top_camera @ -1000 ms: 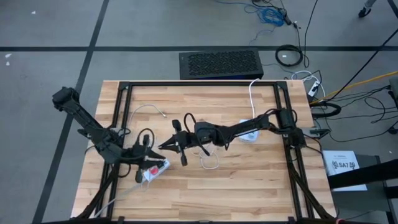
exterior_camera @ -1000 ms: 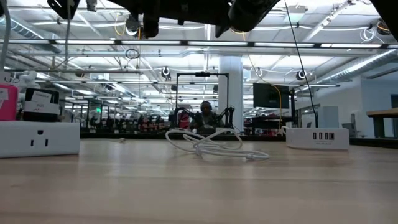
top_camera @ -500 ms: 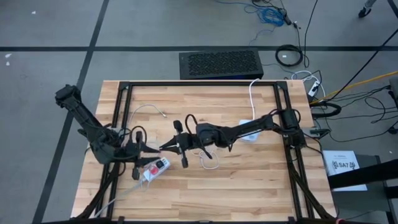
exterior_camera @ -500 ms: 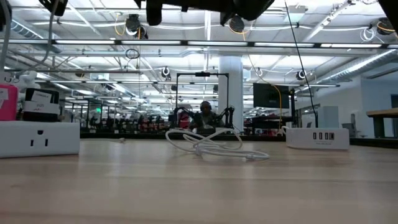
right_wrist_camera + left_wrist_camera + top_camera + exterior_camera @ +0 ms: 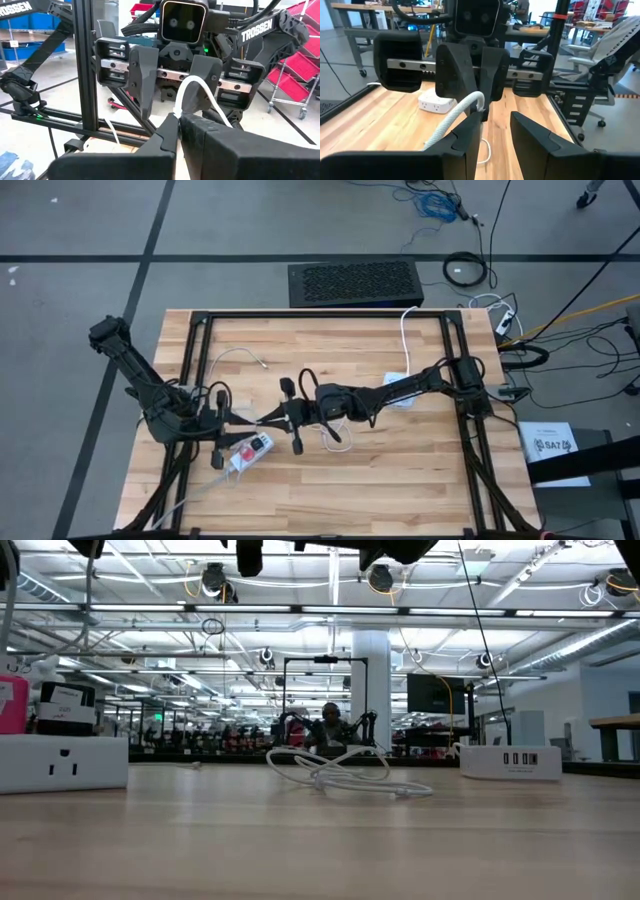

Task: Insert USB
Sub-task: Insert the top right white cable charger into the black adapter charger

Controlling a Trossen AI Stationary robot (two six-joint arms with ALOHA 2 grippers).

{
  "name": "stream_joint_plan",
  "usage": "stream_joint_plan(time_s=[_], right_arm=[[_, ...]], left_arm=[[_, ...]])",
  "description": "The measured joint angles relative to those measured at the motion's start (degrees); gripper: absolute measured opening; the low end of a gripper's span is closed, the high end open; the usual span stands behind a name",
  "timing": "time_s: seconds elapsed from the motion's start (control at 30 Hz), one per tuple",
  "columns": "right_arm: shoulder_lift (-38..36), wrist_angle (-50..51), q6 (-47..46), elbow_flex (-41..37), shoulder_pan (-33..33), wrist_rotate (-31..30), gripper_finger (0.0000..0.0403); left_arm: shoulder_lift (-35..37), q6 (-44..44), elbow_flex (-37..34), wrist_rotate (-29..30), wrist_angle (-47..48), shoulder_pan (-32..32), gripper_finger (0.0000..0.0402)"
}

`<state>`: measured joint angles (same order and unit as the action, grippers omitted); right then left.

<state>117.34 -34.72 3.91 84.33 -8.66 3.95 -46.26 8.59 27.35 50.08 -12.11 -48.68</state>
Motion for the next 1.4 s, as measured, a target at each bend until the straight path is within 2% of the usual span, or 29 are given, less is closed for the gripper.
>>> stream_joint_plan(time_s=[0.33, 0.63, 0.8, 1.03, 1.4], right_arm=[[0.00, 0.72, -0.32, 0.02, -1.02, -0.44, 0.0000], [0.20, 2.20, -1.72, 0.02, -1.74, 0.68, 0.0000], [0.20, 2.30, -1.39, 0.02, -1.80, -1.99, 0.0000], [0.20, 0.67, -1.45, 0.00, -1.64, -2.45, 0.0000], [0.20, -0.12, -1.50, 0.00, -1.58, -2.73, 0.0000]], left_arm=[[-0.02, -0.15, 0.00, -0.90, -1.77, 0.06, 0.0116], [0.02, -4.87, 0.02, -0.13, -8.24, 0.54, 0.0116], [-0.09, -4.45, 0.02, -0.16, -8.16, 1.15, 0.0116], [-1.22, -1.64, 0.02, -2.48, -6.70, 1.13, 0.0116], [-2.38, 1.05, 0.02, -0.27, -4.66, 1.13, 0.0116]])
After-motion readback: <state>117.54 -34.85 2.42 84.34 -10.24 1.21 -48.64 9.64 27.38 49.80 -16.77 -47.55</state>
